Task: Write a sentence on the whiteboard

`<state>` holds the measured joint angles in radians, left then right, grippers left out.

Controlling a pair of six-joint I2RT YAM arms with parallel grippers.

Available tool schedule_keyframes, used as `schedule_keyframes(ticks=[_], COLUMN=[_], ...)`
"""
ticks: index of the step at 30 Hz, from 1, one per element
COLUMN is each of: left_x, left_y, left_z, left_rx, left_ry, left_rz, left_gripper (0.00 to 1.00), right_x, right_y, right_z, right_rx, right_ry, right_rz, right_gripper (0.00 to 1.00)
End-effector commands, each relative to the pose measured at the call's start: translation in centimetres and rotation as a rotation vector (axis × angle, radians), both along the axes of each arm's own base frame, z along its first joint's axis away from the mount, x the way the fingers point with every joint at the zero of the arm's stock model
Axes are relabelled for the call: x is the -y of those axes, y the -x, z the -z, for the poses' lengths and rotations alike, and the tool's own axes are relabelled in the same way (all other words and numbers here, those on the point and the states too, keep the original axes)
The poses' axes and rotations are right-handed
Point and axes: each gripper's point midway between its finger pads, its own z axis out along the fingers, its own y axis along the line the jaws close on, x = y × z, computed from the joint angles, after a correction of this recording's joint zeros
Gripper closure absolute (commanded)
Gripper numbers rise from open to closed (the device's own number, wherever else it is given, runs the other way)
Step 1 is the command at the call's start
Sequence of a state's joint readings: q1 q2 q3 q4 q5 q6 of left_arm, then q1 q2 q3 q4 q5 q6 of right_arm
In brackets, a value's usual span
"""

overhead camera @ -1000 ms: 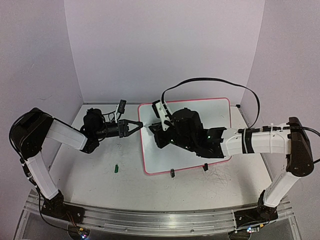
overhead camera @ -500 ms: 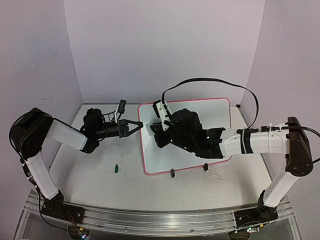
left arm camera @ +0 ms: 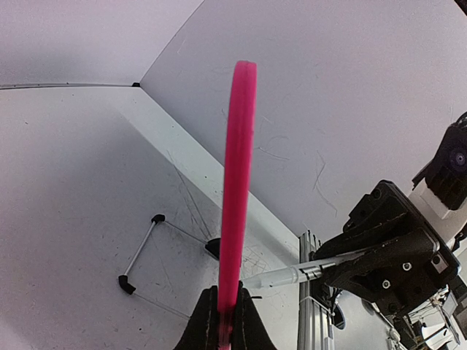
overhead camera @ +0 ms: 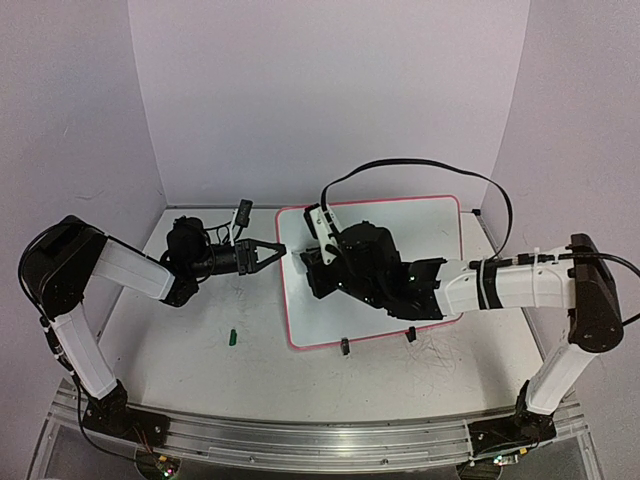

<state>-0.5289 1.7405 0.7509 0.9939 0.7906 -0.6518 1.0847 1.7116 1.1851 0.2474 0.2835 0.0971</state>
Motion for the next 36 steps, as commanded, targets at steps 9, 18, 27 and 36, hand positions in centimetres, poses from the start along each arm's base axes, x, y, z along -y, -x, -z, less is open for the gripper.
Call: schedule_keyframes(ticks=[9, 18, 27, 36], left_x=[0.1, 0.1, 0.1, 0.1], left_y=[0.2, 0.3, 0.3, 0.3], left_z=[-2.2, -2.2, -2.4, -2.6], left_rx=[0.019, 0.019, 0.019, 0.025], left_ry=[0.037, 0.038, 0.04, 0.042], left_rz=[0.022, 0.024, 0.025, 0.025], left_gripper=[1.0, 1.0, 1.0, 1.0], right_x=[-0.2, 0.0, -0.1, -0.1], right_y=[-0.7, -0.4, 0.1, 0.7], right_z=[-1.4, -0.7, -0.2, 0.3], right_rx=[0.027, 0.009, -0.005, -0.017], right_ry=[-0.031, -0.023, -0.022, -0.017], right_rz=[0.04, 0.033, 0.026, 0.021], right_gripper=[1.0, 1.0, 1.0, 1.0])
